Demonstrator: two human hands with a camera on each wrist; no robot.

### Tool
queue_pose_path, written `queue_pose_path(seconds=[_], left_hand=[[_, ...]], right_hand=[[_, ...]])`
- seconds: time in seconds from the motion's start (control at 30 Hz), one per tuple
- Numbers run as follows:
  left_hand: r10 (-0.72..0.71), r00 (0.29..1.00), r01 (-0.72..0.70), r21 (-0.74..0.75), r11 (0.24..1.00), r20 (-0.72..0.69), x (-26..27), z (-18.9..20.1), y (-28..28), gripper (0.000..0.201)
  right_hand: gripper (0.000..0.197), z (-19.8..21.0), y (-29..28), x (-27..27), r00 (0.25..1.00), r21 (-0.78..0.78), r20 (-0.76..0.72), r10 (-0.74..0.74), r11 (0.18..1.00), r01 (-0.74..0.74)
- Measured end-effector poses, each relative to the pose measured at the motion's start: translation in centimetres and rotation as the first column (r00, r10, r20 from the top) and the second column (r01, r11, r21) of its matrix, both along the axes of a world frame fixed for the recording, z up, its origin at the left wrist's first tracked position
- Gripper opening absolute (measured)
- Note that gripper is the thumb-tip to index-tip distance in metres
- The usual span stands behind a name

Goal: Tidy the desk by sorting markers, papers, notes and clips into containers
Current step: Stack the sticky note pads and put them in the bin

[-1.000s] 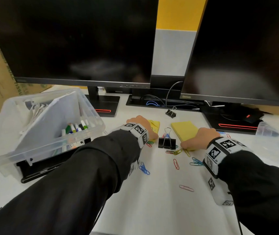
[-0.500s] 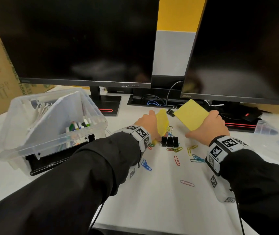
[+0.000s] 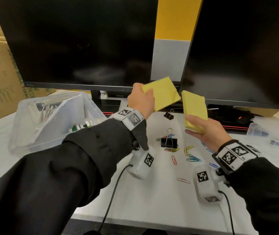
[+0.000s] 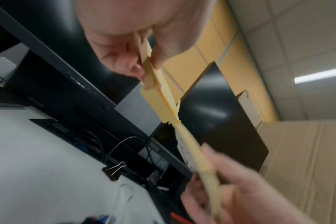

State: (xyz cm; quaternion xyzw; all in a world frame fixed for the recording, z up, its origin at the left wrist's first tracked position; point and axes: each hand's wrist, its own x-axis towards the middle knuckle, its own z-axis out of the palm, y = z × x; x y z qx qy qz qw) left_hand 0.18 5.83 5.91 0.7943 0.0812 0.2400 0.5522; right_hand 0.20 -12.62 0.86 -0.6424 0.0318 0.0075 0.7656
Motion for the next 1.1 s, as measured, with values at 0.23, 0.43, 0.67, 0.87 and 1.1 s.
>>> queue_pose_path(seconds=[0.23,0.43,0.67,0.87,1.1], left_hand=[[-0.170,0.985,0.127,-0.627,0.768,-0.010,-0.9,2.8,0.1,0.036],[-0.488,0.863,0.389,-0.790,0.475,0.131,-2.7,1.9,-0.5,0.039],[-0.451,0.892,0.339,-0.666,0.664,0.005,-3.0,1.2,-1.1,0.037],[-0.276,0.960,0.167,-0.688,0.707,-0.051,-1.5,1.0,0.7,0.071],[-0.540,0.769,0.331,-0.511,0.793,-0.341,-2.9,0.2,0.7,0.044]], right_hand=[[0.037,-0.8,-0.2,-0.7,0.999,0.036,0.002,0.037,0.999,-0.037],[0.029,0.5,0.9,-1.3,0.998,0.117,0.048,0.050,0.992,-0.056],[0.046,1.0,1.0,-2.4,0.968,-0.105,0.236,0.081,0.993,-0.058],[0.040,1.2,-0.1,-2.4,0.851,-0.514,0.517,0.086,0.827,0.228],[0.049,3.1,0.1,-3.4,0.739,-0.559,0.550,0.390,0.829,-0.021]])
